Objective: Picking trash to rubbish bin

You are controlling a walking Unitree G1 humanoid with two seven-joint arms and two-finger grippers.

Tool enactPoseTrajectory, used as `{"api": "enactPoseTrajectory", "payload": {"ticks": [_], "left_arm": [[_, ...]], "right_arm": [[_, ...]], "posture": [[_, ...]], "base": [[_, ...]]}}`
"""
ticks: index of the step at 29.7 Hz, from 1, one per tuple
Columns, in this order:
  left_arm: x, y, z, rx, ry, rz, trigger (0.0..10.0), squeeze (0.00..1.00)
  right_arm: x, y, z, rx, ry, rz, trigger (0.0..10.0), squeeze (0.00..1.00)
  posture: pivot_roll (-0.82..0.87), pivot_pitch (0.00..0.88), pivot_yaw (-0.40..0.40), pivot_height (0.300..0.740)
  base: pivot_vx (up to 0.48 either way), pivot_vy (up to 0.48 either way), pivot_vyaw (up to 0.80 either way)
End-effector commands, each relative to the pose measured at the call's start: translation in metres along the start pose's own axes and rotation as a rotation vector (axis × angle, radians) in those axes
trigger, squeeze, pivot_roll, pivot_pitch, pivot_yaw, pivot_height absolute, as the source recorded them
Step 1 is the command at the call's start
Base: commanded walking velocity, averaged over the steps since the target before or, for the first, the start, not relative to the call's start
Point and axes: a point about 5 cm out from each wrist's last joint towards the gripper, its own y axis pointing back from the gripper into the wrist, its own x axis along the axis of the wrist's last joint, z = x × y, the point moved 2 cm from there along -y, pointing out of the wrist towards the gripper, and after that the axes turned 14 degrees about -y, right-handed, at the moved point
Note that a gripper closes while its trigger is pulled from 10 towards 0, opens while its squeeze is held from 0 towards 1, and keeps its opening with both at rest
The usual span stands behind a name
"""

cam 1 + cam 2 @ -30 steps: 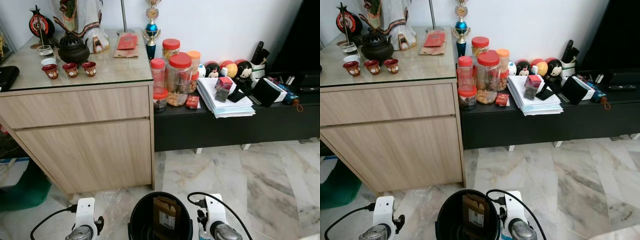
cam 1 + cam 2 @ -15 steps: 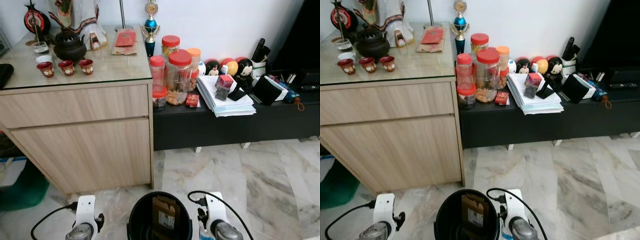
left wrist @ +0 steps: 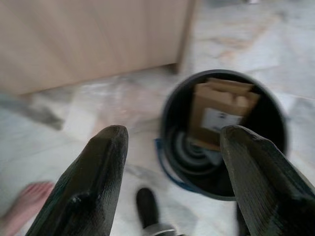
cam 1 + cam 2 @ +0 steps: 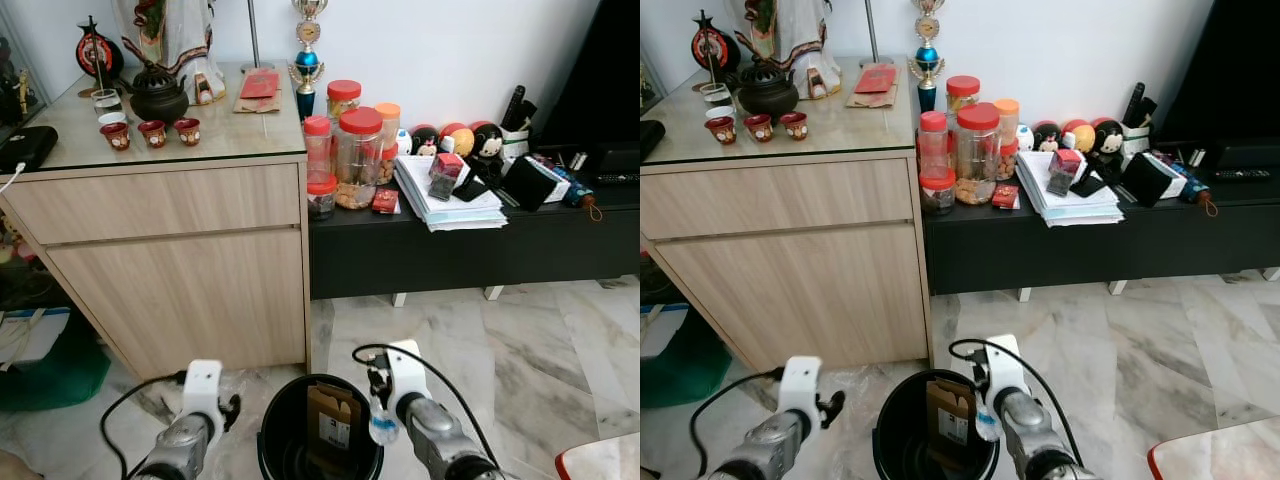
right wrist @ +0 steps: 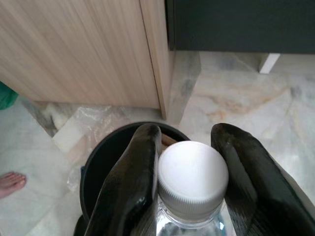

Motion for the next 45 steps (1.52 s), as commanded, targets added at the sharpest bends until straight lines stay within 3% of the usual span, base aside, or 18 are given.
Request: {"api": "enactPoseTrajectory", "payload": {"ticks": [1,8,14,26,27,28,30,42,44,45], "left_arm": [[0.016,-0.003,0.006,-0.057,-0.023,0.056,10.0,0.0],[0.037,-0.006,0.033,-0.241,-0.071,0.137,10.0,0.0],[0.039,-0.005,0.044,-0.31,-0.087,0.146,10.0,0.0],[0.038,-0.004,0.049,-0.36,-0.091,0.149,10.0,0.0],[0.038,-0.004,0.049,-0.361,-0.09,0.149,10.0,0.0],[0.038,-0.004,0.049,-0.362,-0.09,0.149,10.0,0.0],[0.038,-0.004,0.049,-0.364,-0.091,0.147,10.0,0.0],[0.037,-0.004,0.05,-0.371,-0.099,0.147,10.0,0.0],[0.037,-0.004,0.049,-0.36,-0.096,0.148,10.0,0.0],[0.037,-0.004,0.048,-0.349,-0.097,0.149,10.0,0.0]], "right_arm": [[0.022,-0.005,-0.009,0.029,0.034,0.064,10.0,0.0],[0.052,-0.01,-0.027,0.067,0.032,0.144,10.0,0.0],[0.058,-0.012,-0.037,0.091,0.041,0.157,10.0,0.0],[0.056,-0.012,-0.049,0.118,0.052,0.15,10.0,0.0],[0.056,-0.012,-0.049,0.12,0.051,0.149,10.0,0.36],[0.056,-0.012,-0.049,0.121,0.051,0.149,10.0,0.36],[0.056,-0.012,-0.05,0.124,0.046,0.148,10.0,1.0],[0.053,-0.012,-0.051,0.125,0.043,0.144,10.0,1.0],[0.051,-0.012,-0.05,0.123,0.05,0.139,10.0,0.0],[0.05,-0.012,-0.049,0.122,0.053,0.135,10.0,0.0]], "posture": [[0.06,0.015,-0.03,0.74],[0.07,0.016,-0.032,0.74],[0.07,0.016,-0.032,0.74],[0.07,0.015,-0.032,0.74],[0.07,0.015,-0.032,0.74],[0.07,0.015,-0.032,0.74],[0.07,0.016,-0.034,0.74],[0.07,0.015,-0.034,0.74],[0.07,0.015,-0.034,0.74],[0.07,0.015,-0.034,0.74]], "base": [[0.0,0.0,0.0],[0.0,0.0,0.0],[0.0,0.0,0.0],[0.0,0.0,0.0],[0.0,0.0,0.0],[0.0,0.0,0.0],[0.0,0.0,0.0],[0.0,0.0,0.0],[0.0,0.0,0.0],[0.0,0.0,0.0]]}}
